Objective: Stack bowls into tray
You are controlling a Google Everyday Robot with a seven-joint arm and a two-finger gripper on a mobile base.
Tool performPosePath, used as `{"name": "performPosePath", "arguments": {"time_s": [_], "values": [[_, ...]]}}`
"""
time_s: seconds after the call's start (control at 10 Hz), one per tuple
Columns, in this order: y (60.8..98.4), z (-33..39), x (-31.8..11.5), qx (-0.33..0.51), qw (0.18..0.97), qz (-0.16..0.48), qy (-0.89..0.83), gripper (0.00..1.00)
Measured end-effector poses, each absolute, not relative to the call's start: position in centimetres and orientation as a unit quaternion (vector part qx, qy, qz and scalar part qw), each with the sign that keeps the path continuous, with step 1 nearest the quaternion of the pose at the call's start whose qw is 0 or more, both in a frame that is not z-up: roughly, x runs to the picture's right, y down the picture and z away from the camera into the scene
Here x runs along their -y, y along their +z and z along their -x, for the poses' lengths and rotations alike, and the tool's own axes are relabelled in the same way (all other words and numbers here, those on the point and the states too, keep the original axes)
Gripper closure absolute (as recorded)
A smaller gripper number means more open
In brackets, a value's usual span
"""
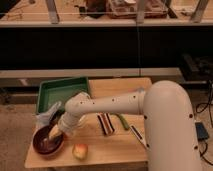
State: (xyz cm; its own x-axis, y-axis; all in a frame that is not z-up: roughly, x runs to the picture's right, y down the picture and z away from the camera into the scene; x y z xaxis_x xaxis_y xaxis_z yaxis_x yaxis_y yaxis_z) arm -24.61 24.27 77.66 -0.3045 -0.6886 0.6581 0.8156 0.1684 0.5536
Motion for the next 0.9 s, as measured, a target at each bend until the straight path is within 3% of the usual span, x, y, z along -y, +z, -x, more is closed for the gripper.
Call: {"name": "performPosePath", "arguments": {"time_s": [0.4,0.5,0.9], "values": [[77.8,24.8,-24.4,0.499,0.587,0.067,-0.634,0.92],[77.8,24.7,-24.4,0.501,0.588,0.067,-0.632,0.97],[75.9,22.7,-23.6,0.514,0.594,0.043,-0.617,1.0]]}}
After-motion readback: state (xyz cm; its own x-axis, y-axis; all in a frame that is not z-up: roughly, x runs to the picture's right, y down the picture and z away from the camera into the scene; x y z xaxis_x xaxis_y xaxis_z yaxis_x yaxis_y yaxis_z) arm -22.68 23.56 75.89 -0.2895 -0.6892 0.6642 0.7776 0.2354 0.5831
